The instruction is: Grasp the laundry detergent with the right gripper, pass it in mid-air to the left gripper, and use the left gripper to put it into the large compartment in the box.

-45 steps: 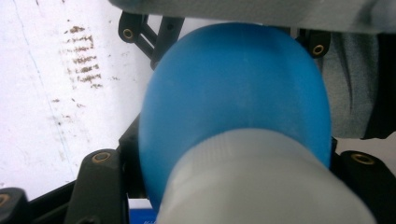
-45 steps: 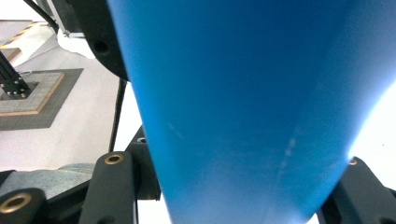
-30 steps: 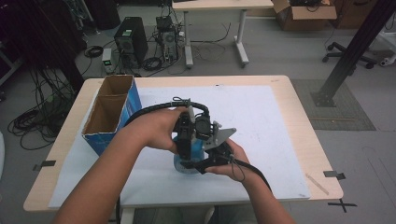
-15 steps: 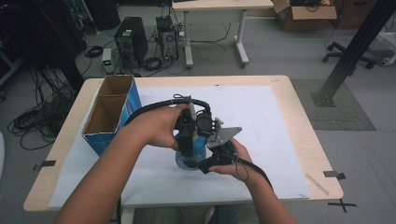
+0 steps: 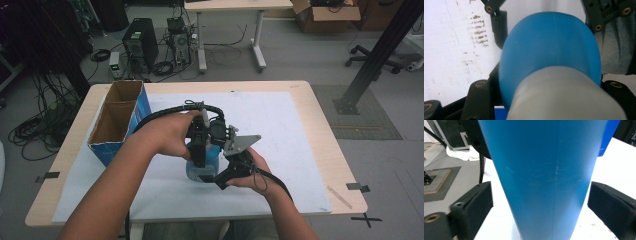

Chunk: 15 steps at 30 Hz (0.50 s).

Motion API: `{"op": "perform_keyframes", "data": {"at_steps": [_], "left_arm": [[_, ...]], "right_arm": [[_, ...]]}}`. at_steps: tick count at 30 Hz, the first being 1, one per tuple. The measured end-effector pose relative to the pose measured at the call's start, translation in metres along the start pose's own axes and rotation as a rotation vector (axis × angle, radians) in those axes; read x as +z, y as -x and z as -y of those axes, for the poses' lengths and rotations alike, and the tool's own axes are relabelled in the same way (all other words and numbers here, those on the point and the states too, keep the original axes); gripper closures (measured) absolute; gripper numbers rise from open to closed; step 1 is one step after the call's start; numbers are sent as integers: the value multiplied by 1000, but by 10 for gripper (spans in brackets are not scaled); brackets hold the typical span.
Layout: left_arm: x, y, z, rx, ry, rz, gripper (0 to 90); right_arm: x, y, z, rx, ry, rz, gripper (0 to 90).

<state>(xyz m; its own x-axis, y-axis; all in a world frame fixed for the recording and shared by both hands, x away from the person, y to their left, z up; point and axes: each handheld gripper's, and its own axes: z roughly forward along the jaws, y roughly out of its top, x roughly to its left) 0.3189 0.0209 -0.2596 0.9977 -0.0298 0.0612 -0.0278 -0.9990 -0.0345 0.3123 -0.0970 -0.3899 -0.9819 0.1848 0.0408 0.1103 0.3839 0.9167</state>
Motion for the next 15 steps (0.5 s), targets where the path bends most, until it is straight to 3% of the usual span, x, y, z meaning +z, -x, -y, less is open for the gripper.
{"op": "perform_keyframes", "data": {"at_steps": [10, 13, 15], "left_arm": [[-5, -3, 4, -35, -5, -1, 400], [-10, -6, 6, -65, -5, -4, 399], [-16, -9, 8, -128, -1, -13, 399]], "right_arm": [[-16, 3, 0, 3, -2, -1, 4], [-30, 5, -3, -1, 3, 12, 3], [-45, 8, -4, -7, -13, 34, 4]]}}
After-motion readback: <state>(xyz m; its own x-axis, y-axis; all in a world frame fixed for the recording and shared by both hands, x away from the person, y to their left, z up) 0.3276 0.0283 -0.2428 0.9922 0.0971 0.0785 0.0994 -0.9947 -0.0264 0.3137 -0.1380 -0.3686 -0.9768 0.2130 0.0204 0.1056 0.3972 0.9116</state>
